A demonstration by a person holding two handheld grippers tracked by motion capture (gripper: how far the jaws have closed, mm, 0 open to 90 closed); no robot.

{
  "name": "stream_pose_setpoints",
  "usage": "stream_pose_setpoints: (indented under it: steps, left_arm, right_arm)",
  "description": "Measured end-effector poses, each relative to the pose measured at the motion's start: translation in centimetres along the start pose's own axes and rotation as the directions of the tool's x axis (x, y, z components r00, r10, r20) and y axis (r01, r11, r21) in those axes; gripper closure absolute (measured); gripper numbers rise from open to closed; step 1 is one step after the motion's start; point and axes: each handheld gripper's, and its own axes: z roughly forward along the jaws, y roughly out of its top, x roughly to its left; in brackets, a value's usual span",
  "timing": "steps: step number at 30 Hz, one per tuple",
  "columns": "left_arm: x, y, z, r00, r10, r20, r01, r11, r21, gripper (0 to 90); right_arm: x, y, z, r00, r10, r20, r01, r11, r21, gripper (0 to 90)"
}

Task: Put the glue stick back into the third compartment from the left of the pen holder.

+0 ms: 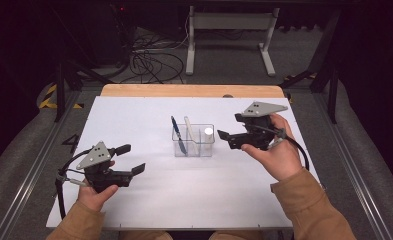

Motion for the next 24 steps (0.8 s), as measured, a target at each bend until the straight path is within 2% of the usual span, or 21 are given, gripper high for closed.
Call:
stream_pose_setpoints:
  steps: [4,7,16,18,24]
  left_arm:
    - [-0.1,-0.2,-0.2,1.0000,-0.005,-0.009,0.005,1.0000,-0.003,17.3]
    - [-0.1,-0.4,-0.4,0.9997,-0.020,-0.013,0.019,0.9998,-0.010,16.8]
    - [-0.2,-0.8,-1.0,0.9989,-0.025,-0.039,0.024,0.9993,-0.028,15.8]
    - [-0.3,-0.8,-1.1,0.9989,-0.018,-0.043,0.017,0.9995,-0.026,15.8]
    - [-0.6,-1.0,-1.1,0.9981,0.005,-0.061,-0.007,0.9997,-0.024,15.1]
  right_arm:
    - [-0.5,-1.8,-0.9,1.0000,-0.003,-0.004,0.003,0.999,-0.054,21.8]
    - [-0.9,-3.3,-1.5,0.9996,-0.010,0.027,0.012,0.998,-0.061,21.9]
    - [-1.8,-7.0,-2.7,0.9984,-0.035,0.044,0.041,0.991,-0.130,22.0]
    - [-1.9,-7.6,-2.8,0.9982,-0.045,0.040,0.051,0.988,-0.146,22.0]
    - [-2.0,-9.3,-2.9,0.9997,-0.026,0.002,0.026,0.983,-0.180,20.8]
